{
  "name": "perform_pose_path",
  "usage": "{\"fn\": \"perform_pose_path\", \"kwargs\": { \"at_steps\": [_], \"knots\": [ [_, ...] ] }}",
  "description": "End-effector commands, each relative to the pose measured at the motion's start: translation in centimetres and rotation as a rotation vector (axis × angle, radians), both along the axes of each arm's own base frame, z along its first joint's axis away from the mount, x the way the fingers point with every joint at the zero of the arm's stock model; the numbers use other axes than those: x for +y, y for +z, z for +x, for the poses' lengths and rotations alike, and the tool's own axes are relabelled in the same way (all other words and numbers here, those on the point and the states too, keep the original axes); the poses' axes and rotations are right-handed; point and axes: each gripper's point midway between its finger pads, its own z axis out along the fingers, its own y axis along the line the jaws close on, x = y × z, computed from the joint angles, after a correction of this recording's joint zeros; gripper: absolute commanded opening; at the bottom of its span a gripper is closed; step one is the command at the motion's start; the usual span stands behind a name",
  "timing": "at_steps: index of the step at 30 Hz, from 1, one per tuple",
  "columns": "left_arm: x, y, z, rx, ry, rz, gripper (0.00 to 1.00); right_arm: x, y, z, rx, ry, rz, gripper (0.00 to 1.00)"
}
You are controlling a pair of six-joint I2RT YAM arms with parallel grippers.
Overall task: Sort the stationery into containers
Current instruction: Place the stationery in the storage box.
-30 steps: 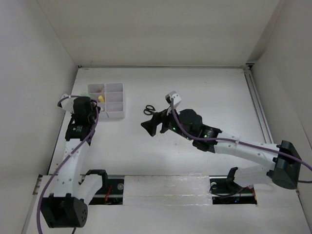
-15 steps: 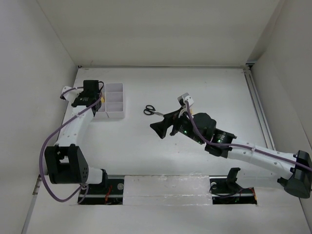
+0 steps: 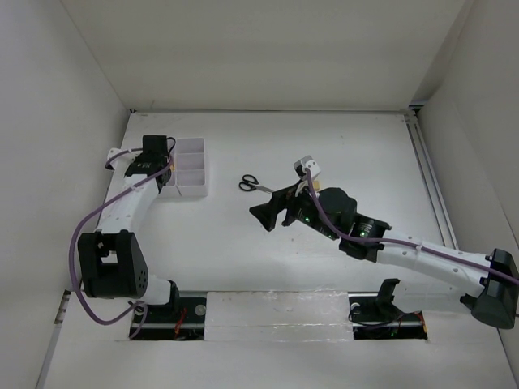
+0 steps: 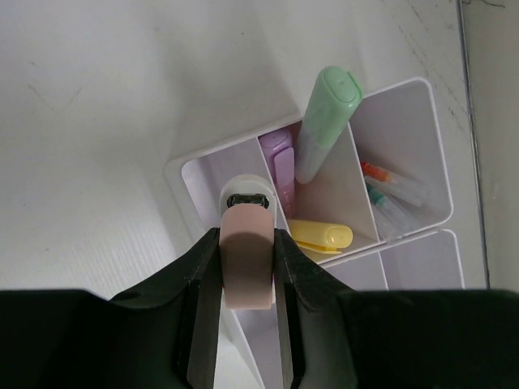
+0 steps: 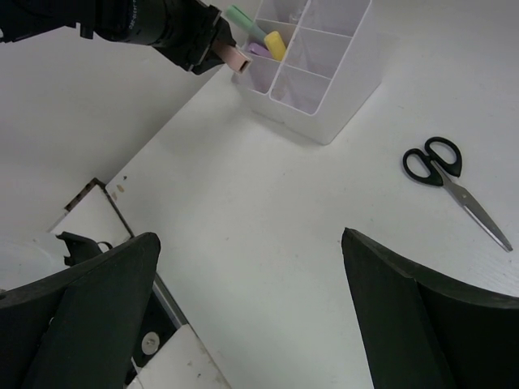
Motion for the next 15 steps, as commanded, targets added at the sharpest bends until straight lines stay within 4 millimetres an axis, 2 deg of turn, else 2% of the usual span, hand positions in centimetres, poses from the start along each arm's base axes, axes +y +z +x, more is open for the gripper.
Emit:
{"fn": "perform_pose_path", "kwargs": {
  "at_steps": [1, 5, 6, 15],
  "knots": [
    [0.1, -0.6, 0.3, -0.06, 0.062, -0.042, 0.0, -0.1, 0.2, 0.5, -0.012, -0.015, 0.005, 1.0],
    [-0.5, -2.0, 0.5, -0.091, 0.068, -0.094, 0.0, -0.1, 0.2, 0.4, -0.018, -0.005, 0.0, 1.0],
    [-0.5, -1.4, 0.7, -0.12, 0.073, -0.1, 0.0, 0.0, 0.2, 0.2, -0.017, 0.004, 0.001, 1.0],
    [-0.6, -1.9, 0.8, -0.169, 0.101, -0.127, 0.0, 0.5, -0.2, -0.2, -0.032, 0.048, -0.023, 1.0]
  ]
}}
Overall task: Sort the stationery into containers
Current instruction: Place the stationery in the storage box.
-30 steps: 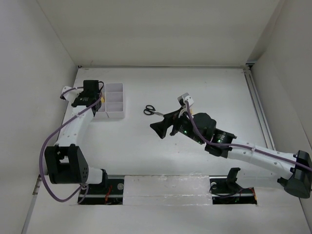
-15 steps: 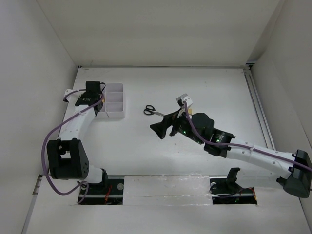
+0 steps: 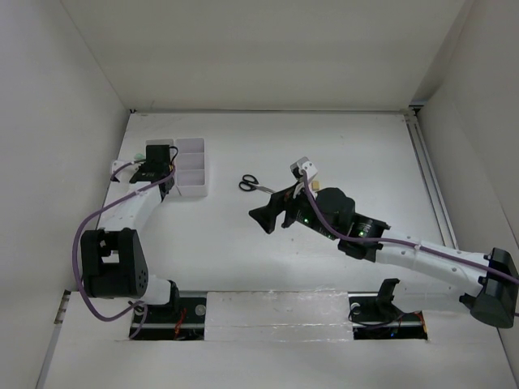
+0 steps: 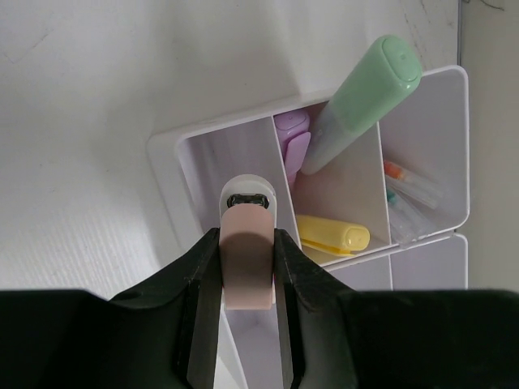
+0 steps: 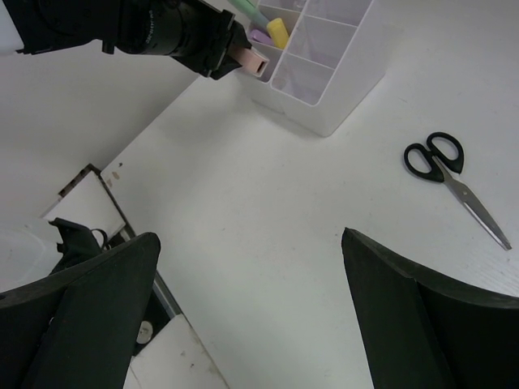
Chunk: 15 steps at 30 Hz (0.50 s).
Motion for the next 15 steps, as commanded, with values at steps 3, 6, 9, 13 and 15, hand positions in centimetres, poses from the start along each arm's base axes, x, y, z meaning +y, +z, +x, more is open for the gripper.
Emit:
{"fn": "perform_pose_path", "kwargs": {
  "at_steps": [3, 6, 9, 13, 15],
  "knots": [
    [0.4, 0.6, 0.5, -0.097, 0.062, -0.023, 0.0, 0.4, 0.4, -0.1, -0.024, 0.034, 0.008, 1.0],
    [0.4, 0.2, 0.4, -0.106, 0.068, -0.029, 0.0, 0.4, 0.4, -0.1, -0.024, 0.034, 0.008, 1.0],
    [0.6, 0.0, 0.4, -0.113, 0.081, -0.028, 0.0, 0.5, 0.4, -0.3, -0.023, 0.045, 0.009, 1.0],
    [0.6, -0.1, 0.8, -0.128, 0.081, -0.029, 0.0, 0.6, 0.4, -0.6, -0.028, 0.069, 0.005, 1.0],
    [0.6, -0.1, 0.8, -0.128, 0.081, -0.029, 0.0, 0.6, 0.4, -0.6, -0.028, 0.069, 0.005, 1.0]
  ]
}}
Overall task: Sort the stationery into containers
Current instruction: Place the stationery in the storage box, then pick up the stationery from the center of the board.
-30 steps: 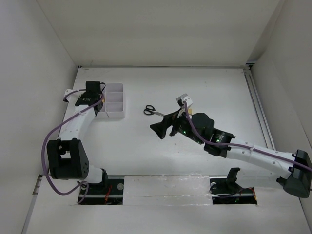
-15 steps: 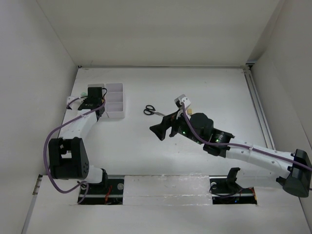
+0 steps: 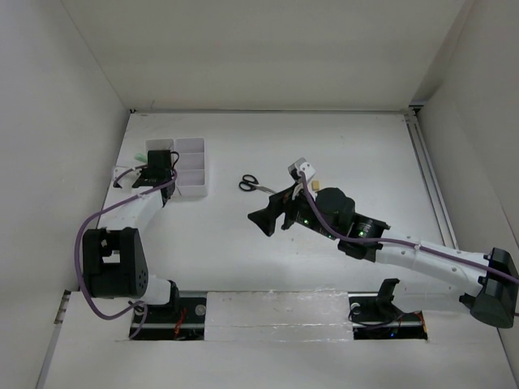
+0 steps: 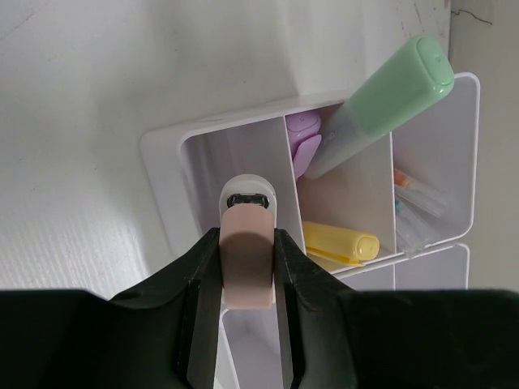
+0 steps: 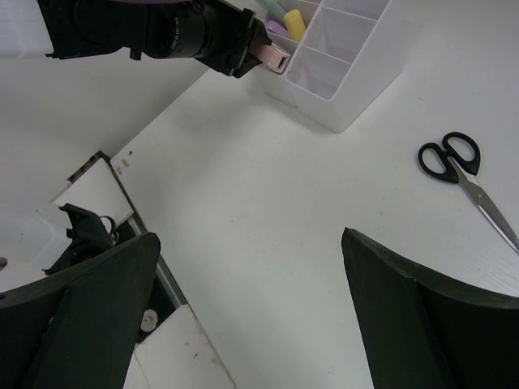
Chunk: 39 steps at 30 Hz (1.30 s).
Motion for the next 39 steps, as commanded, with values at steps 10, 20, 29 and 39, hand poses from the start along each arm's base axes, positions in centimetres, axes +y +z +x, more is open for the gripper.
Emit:
{"fn": "perform_pose_path", "kwargs": {
  "at_steps": [10, 20, 29, 39],
  "knots": [
    [0.6, 0.2, 0.6, -0.032, 0.039, 0.011, 0.22, 0.6, -0.2, -0.1, -0.013, 0.037, -0.002, 1.0],
    [1.3, 3.7, 0.3, -0.103, 0.038, 0.037, 0.75, 1.0, -0.1, -0.3, -0.011, 0.055, -0.001, 1.0],
    [0.6, 11.6, -1.0, -0.233, -0.047, 0.094, 0.99, -0.9, -2.3, 2.5, 0.043, -0.018, -0.095, 1.0],
    [-2.7, 15.5, -4.4, -0.244, -0.367, 0.18, 0.99, -11.2, -10.7, 9.4, 0.283, -0.336, -0.31, 1.0]
  ]
}}
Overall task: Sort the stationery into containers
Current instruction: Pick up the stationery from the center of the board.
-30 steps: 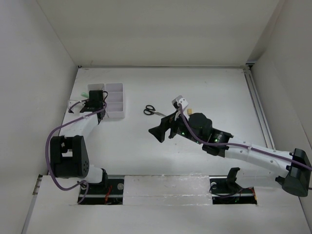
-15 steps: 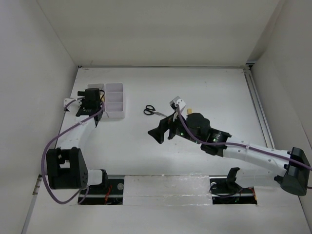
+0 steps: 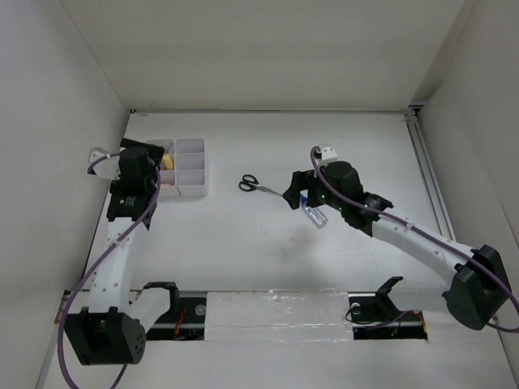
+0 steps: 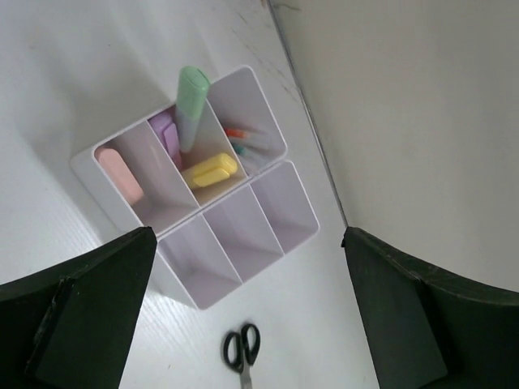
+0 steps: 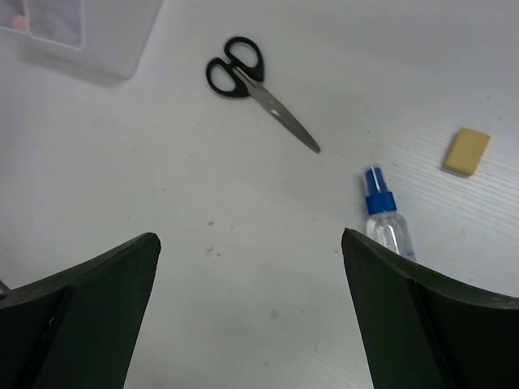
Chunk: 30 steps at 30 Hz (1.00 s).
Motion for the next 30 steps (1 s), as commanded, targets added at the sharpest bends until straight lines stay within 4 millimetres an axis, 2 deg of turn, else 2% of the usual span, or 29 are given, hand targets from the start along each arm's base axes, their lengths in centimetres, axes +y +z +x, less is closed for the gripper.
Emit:
{"fn": "perform_pose_path", "kwargs": {
  "at_steps": [1, 2, 3, 6, 8, 10, 15, 21, 24, 28, 30],
  "knots": [
    [-2.0, 2.0, -1.4, -0.006, -0.176, 0.068, 0.99, -3.7, -3.2, 1.3, 0.105, -0.101, -0.092, 1.0],
    [-2.3, 1.6, -1.9, 0.012, -0.2, 0.075, 0.99, -4.4, -5.2, 1.6, 0.163, -0.116, -0.122, 0.99],
    [-3.1, 1.9, -2.1, 0.006, -0.259, 0.088, 0.99, -5.2, -6.3, 1.7, 0.202, -0.131, -0.139, 0.97],
    [-4.8, 2.3, -2.7, -0.011, -0.384, 0.125, 0.99, -5.7, -8.6, 2.5, 0.267, -0.144, -0.18, 0.95],
    [-6.2, 2.4, -2.9, -0.004, -0.489, 0.15, 0.99, -6.3, -10.0, 2.4, 0.317, -0.146, -0.219, 0.95],
    [-7.2, 1.5, -3.0, 0.032, -0.566, 0.148, 0.99, -6.3, -11.5, 2.4, 0.358, -0.146, -0.246, 0.94],
    [-7.2, 0.3, -3.2, 0.095, -0.608, 0.186, 0.99, -6.6, -13.3, 1.9, 0.396, -0.159, -0.267, 0.92],
    [-7.6, 0.4, -3.6, 0.078, -0.632, 0.193, 0.99, -7.2, -14.1, 1.6, 0.419, -0.176, -0.313, 0.92],
    [-7.7, 0.6, -3.7, 0.07, -0.644, 0.201, 0.99, -7.4, -15.2, 1.0, 0.449, -0.184, -0.38, 0.9],
    [-7.7, 0.9, -3.8, 0.061, -0.643, 0.204, 0.99, -7.3, -16.6, 0.6, 0.494, -0.173, -0.416, 0.83],
    [-7.7, 0.9, -3.8, 0.061, -0.643, 0.204, 0.99, -6.9, -17.2, 0.8, 0.51, -0.155, -0.422, 0.72]
  ]
}}
